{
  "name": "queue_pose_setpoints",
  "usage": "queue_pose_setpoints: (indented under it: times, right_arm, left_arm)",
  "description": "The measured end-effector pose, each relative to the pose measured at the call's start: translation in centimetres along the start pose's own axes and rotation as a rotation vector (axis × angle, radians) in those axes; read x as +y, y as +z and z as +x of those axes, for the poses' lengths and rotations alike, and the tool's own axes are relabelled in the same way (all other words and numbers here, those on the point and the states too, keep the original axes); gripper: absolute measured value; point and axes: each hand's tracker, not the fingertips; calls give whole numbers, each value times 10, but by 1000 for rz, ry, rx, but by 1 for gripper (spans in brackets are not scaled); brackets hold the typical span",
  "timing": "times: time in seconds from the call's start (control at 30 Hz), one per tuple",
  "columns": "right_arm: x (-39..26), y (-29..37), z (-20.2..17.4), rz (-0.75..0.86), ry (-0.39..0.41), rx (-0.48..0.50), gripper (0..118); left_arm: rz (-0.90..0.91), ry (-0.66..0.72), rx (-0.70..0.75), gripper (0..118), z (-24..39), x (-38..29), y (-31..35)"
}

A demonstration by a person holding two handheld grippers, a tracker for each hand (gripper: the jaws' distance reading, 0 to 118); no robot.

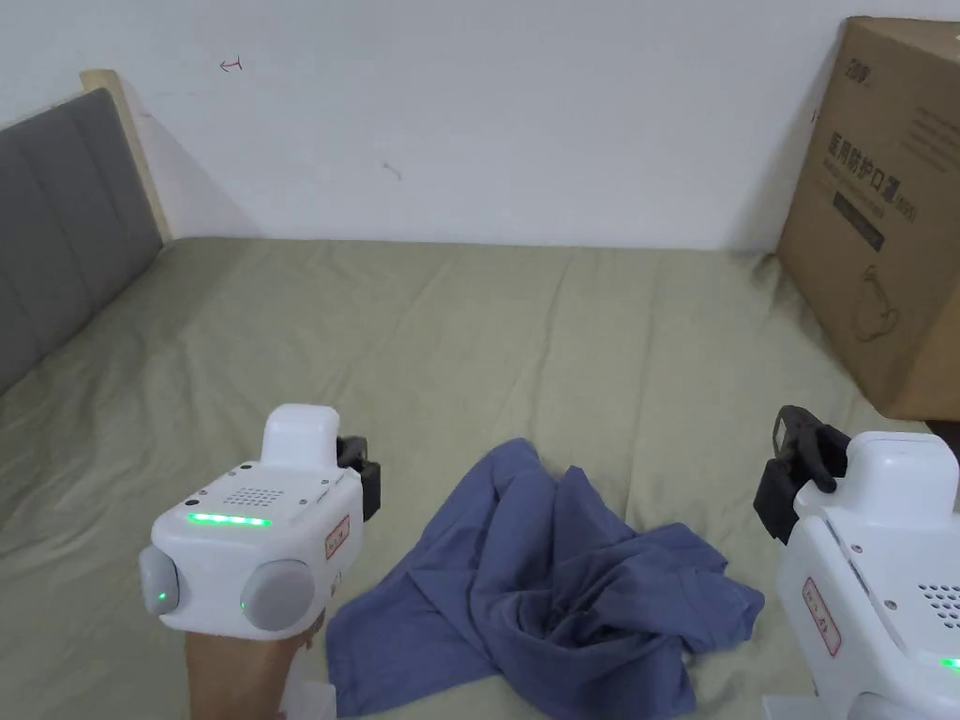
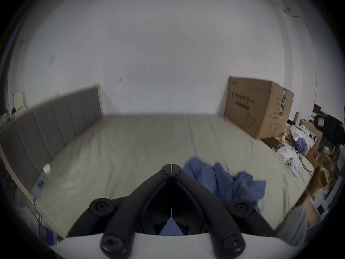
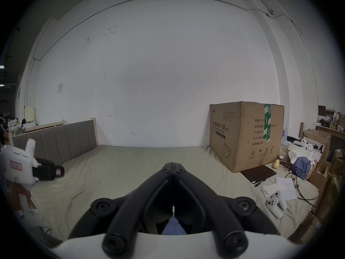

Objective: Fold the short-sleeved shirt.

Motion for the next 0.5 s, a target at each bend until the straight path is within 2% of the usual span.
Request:
queue_pose_setpoints:
  times: [0.23,0.3,0.33,0.37,0.4,0.43,0.47,0.5]
  right_arm:
    - [-13,-6,2,-35,1,6,0]
    - [-16,-8,3,-48,4,5,0]
    - [-18,-9,4,-53,6,3,0]
    - [-20,-10,5,-59,6,1,0]
    - [-21,-11,6,-64,5,-1,0]
    - [-23,-13,7,-70,1,-2,0]
    - [-25,-14,8,-77,-3,-2,0]
    - [-27,-16,10,-81,-7,-4,0]
  left_arm:
    - [-322,92,31,0,-19,-68,-46]
    - [-368,139,32,2,-26,-87,-53]
    - [-403,151,40,11,-28,-93,-57]
    - [-439,160,49,32,-29,-100,-62]
    - [-473,164,58,69,-30,-106,-67]
    - [-498,161,77,88,-29,-110,-70]
    - [-497,169,89,96,-28,-115,-71]
    - [-492,166,95,97,-28,-119,-75]
